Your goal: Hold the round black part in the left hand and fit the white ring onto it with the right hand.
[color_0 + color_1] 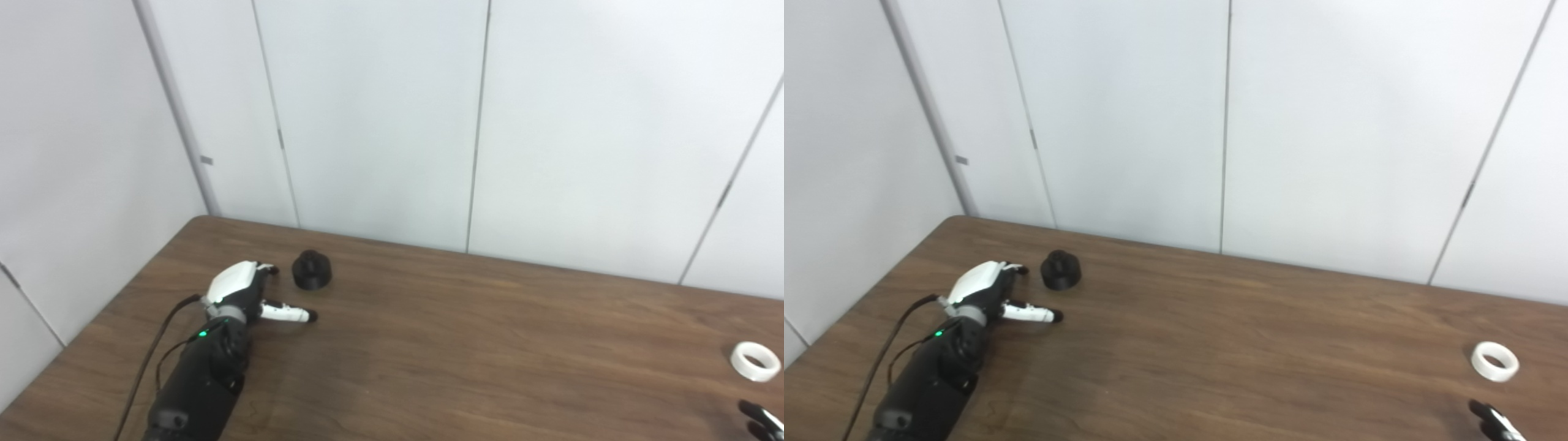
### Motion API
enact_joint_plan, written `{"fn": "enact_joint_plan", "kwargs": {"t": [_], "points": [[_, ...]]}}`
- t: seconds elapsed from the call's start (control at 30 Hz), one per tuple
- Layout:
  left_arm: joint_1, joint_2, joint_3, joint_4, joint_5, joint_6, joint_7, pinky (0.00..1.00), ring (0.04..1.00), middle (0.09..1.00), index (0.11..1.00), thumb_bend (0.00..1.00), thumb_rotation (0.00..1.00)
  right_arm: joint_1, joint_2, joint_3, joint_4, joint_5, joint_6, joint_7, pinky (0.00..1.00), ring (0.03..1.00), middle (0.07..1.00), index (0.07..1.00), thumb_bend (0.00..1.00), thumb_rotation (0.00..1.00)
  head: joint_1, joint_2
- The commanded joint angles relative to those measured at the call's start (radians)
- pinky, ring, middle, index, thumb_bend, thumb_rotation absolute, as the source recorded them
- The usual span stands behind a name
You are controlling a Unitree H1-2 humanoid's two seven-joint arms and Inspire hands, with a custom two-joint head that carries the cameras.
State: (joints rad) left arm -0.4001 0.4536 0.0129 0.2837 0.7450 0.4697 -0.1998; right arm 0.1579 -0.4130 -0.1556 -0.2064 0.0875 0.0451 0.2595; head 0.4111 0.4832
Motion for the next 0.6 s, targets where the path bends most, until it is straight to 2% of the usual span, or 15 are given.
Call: {"fn": "enact_joint_plan", "kwargs": {"t": [0.0,0.17,0.3,0.57], "points": [[-0.054,0.017,0.017,0.019,0.024,0.000,0.009,1.00,1.000,1.000,0.932,1.00,0.37,0.007,-0.036,-0.023,0.012,0.002,0.014,-0.004,0.90,0.991,1.000,0.917,0.68,0.43,0.002,-0.002],[-0.072,0.017,0.025,0.061,0.025,0.000,0.012,1.00,1.000,1.000,0.926,1.00,0.36,0.009,-0.042,-0.021,0.018,-0.009,0.003,-0.004,0.88,0.984,1.000,0.917,0.70,0.47,0.001,-0.005],[-0.080,0.015,0.025,0.087,0.022,0.000,0.024,1.00,1.000,1.000,0.909,1.00,0.32,0.015,-0.042,-0.022,0.002,-0.010,0.019,-0.006,0.87,0.981,1.000,0.911,0.71,0.47,-0.003,-0.004],[-0.088,0.020,-0.011,0.121,-0.018,-0.006,0.058,1.00,1.000,1.000,0.897,1.00,0.29,0.023,-0.044,-0.027,-0.001,0.001,0.014,0.000,0.88,0.988,1.000,0.918,0.73,0.47,-0.009,0.003]]}}
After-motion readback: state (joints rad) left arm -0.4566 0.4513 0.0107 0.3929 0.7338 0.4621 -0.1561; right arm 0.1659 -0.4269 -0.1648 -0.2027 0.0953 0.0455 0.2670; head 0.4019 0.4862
